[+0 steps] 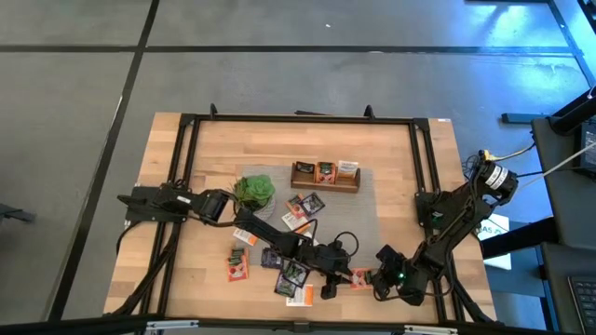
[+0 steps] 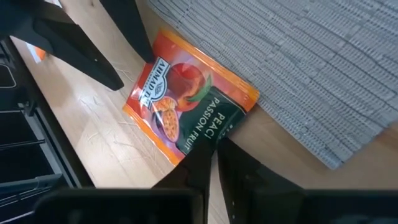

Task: Pick & Place Tea
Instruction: Put the orange tea bag into the middle section of the wooden organizer

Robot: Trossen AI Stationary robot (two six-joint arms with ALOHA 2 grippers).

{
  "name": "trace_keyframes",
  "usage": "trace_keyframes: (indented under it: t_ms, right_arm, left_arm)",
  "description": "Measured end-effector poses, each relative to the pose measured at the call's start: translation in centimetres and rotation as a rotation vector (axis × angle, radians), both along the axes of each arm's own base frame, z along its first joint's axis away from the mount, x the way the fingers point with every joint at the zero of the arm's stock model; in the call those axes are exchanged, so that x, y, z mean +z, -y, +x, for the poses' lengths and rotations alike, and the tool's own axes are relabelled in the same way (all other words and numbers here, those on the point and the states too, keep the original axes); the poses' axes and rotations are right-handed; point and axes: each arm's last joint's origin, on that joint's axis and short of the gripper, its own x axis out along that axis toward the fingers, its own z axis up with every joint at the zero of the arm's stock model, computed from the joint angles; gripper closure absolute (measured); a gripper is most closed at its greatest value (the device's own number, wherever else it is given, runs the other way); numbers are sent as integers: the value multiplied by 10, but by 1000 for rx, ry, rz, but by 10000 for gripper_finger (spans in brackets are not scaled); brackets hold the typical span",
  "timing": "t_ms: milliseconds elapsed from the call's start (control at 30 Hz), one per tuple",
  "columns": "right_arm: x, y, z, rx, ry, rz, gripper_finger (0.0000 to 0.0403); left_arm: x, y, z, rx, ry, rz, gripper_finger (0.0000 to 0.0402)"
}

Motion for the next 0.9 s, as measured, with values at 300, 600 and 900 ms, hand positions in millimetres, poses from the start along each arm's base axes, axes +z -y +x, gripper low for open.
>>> trace_keyframes:
  t_ms: [300,600,900]
  right_arm:
    - [-1,-1,1,14,16,-8,369]
    - [0,-3,2,11,44,15,369]
    - [1,-5,3,15,61,37,369]
  left_arm:
    - [-18,2,0,33,-3,24,286]
    - [-19,1,0,7,13,57,284]
    - [-19,1,0,10,10,53,287]
